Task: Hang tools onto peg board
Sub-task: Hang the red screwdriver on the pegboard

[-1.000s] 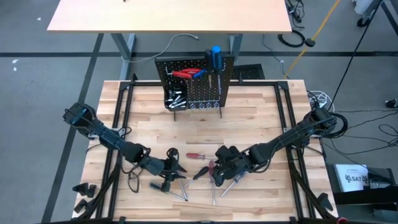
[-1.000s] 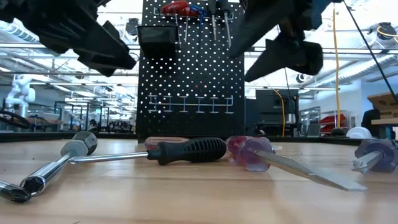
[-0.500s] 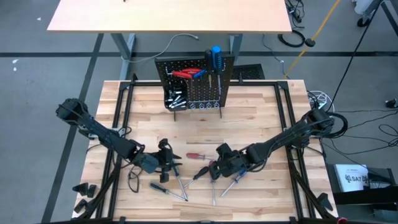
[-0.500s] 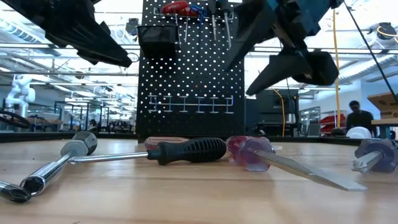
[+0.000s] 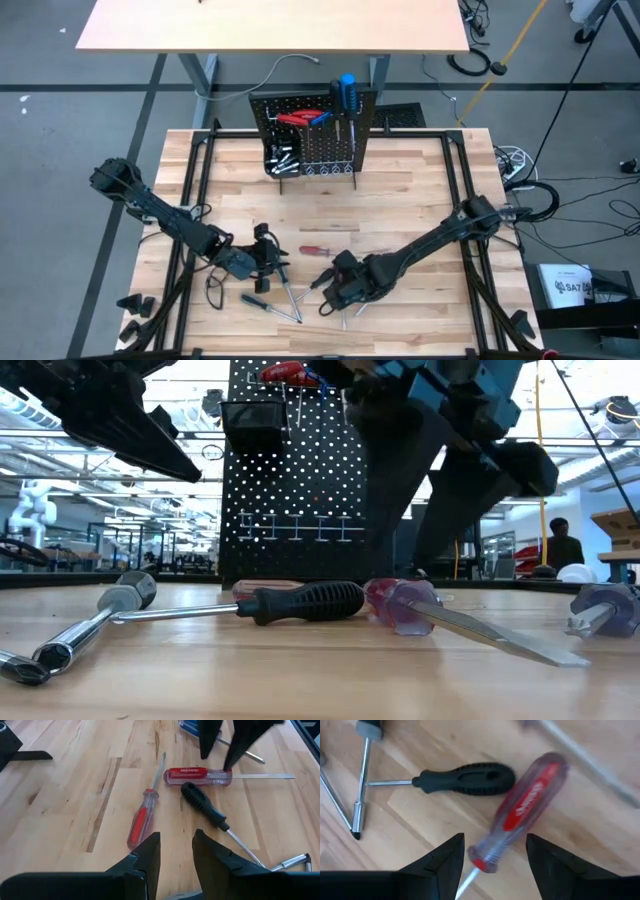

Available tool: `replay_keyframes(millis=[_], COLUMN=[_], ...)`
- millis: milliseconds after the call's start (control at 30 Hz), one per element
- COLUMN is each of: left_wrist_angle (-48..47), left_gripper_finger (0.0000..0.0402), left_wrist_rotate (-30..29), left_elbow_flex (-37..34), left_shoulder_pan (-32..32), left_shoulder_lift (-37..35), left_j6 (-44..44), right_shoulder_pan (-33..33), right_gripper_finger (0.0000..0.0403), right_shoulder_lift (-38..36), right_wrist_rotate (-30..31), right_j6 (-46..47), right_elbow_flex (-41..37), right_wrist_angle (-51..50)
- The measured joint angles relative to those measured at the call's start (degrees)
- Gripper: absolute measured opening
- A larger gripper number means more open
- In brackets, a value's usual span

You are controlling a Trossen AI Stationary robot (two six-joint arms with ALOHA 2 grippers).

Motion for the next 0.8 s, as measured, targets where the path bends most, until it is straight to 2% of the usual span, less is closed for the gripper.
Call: replay_keyframes(millis=[467,633,800], left_wrist_angle=[0.0,0.0,0.0], left_gripper_finger=[0.0116,0.0116,0.0116], left_wrist_rotate=[0.2,0.2,0.2], left_elbow_flex=[0.0,0.0,0.0], left_shoulder_pan=[-0.2,-0.3,-0.2], left_shoulder_lift=[0.0,0.0,0.0], left_j6=[0.0,0.0,0.0], right_shoulder_pan=[1.4,1.5,1.6], right_gripper_finger=[0.0205,0.0204,0.0170], right_shoulder_lift=[5.8,7.6,6.7], right_wrist_rotate=[0.1,-2.1,-2.4], right_j6=[5.0,4.5,2.8], right_elbow_flex=[0.3,0.5,0.4], right_wrist_angle=[2.9,1.9,-0.2])
